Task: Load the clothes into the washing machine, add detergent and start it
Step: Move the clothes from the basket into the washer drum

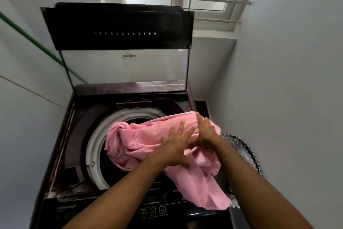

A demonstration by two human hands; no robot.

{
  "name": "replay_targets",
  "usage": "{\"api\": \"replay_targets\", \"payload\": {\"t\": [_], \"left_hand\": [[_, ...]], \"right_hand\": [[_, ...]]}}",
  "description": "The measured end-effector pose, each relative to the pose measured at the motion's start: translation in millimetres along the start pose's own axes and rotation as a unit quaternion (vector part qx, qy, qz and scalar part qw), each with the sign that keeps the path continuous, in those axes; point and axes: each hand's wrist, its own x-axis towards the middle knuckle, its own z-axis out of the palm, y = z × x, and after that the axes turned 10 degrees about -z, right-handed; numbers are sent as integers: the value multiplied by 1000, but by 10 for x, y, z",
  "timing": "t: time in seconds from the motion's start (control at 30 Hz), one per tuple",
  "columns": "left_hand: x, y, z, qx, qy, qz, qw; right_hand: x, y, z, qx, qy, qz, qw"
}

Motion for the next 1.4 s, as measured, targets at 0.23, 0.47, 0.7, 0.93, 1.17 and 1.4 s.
{"api": "replay_targets", "payload": {"t": [0.23,0.47,0.7,0.93,1.17,1.4], "left_hand": [[249,111,113,29,-25,11,999],[435,-55,221,-3,-5,22,1000],[438,-197,243,-94,2,49,994],[219,-292,326,-209,109,48,971],[-153,-846,193,-311,295,21,903],[-542,-1664,-95,-200,356,-83,909]], "right_hand": [[45,38,185,60,98,-22,993],[132,-21,192,43,58,15,997],[114,-163,234,31,136,85,987],[-165,-592,175,-137,186,-45,972],[-203,-1524,256,-62,192,-164,966],[39,-2150,920,113,174,-231,951]]}}
